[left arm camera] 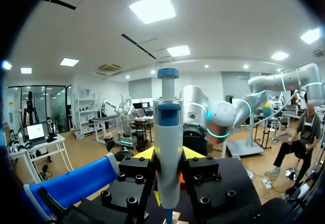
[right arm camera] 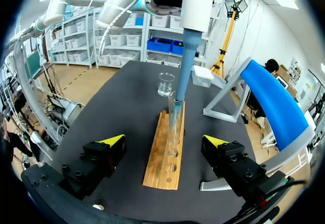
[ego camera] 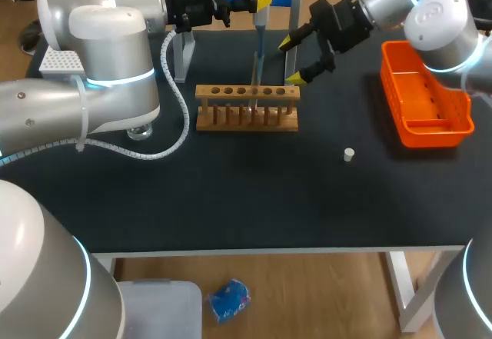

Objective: Invert the test tube, pick up the pipette, mount the tip to pipette, aspirate from beaker and dispense into the tube, eject the tip, return the pipette, and cap with the stopper.

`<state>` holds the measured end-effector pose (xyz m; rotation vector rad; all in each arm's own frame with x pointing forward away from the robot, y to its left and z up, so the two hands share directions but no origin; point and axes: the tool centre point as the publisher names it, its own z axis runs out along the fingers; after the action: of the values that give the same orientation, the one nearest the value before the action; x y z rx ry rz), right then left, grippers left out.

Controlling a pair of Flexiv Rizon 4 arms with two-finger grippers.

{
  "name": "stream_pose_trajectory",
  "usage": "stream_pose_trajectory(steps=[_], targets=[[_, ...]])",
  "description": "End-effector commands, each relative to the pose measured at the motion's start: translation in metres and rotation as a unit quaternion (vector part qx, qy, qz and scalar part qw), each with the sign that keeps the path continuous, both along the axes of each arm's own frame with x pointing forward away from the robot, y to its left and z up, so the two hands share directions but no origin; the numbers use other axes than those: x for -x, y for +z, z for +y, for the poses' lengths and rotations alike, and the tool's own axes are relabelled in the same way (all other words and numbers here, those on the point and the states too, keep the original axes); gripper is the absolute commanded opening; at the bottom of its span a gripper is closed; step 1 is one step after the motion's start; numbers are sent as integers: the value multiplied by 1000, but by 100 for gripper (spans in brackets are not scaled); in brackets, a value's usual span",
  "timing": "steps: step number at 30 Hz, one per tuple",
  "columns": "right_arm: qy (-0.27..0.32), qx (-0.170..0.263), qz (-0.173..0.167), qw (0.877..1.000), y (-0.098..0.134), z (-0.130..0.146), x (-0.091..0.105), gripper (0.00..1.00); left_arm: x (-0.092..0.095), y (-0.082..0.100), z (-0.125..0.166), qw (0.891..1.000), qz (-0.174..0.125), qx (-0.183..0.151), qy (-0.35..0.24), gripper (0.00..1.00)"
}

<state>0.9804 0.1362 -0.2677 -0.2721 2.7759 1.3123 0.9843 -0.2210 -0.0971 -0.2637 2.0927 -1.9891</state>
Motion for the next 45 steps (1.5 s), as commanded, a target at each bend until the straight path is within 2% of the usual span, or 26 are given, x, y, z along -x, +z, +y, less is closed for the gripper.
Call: stream_pose_trajectory(steps=[1,15,20,45], targets=[[1,1,1,1000,0,0,-1,100,1,2,-1,1000,-2,-4,3,0],[1,1,1,1000,0,0,-1,100,-2,23,0,1000,-7,-14,10,0],[1,1,1,1000,0,0,-1,100,-2,36,2,1000,-11,-13,12,0],[1,1,1,1000,0,0,-1,100,20,97,-6,998,-50,-29,20,0]])
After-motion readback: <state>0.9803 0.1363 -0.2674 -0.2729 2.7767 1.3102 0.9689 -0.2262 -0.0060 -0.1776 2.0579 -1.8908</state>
